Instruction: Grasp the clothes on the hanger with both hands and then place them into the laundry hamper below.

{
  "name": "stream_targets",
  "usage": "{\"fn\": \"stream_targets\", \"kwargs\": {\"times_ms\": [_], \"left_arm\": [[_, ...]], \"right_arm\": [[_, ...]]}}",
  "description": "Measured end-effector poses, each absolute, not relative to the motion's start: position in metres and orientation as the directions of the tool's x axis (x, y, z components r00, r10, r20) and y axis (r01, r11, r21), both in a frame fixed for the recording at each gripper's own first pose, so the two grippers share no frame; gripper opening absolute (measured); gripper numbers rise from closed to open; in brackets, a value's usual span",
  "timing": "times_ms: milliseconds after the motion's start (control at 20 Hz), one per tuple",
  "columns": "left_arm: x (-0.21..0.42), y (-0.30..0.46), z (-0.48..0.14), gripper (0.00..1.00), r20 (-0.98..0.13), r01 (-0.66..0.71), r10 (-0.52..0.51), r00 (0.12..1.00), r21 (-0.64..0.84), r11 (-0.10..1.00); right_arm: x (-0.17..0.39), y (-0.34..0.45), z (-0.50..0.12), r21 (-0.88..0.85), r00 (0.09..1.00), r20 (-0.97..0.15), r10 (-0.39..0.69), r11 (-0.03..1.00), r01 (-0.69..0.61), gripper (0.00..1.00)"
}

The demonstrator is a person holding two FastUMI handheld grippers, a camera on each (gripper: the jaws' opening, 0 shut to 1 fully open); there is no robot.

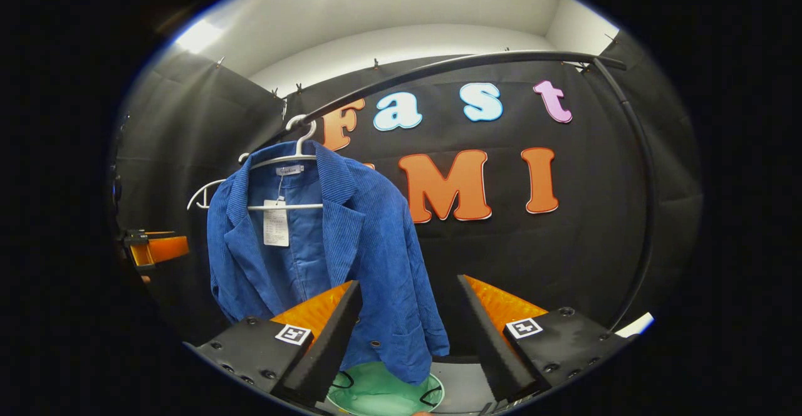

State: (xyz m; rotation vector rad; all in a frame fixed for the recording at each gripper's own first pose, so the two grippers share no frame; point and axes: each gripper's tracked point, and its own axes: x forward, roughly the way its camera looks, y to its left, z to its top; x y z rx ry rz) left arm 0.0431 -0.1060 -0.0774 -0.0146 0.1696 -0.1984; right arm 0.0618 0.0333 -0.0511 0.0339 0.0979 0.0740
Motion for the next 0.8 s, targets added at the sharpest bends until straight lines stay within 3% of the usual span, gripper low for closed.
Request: {"fn": "stream_targets", "kwargs": {"times_ms": [300, 800], "left_arm": [[0.074, -0.151, -0.113, 0.95, -0.228, 0.238, -0.245, 0.942, -0.058, 0.970], [0.145, -0.161, -0.148, 0.93, -0.243, 0.162, -0.172, 0.955, -0.062, 0.985]], "right_arm": [[0.095, 0.059, -0.065, 0.047, 0.984, -0.121, 0.131, 0.991, -0.126, 0.98], [0.166, 0.101, -0.087, 0.048, 0.969, -0.146, 0.201, 0.979, -0.197, 0.98]]}}
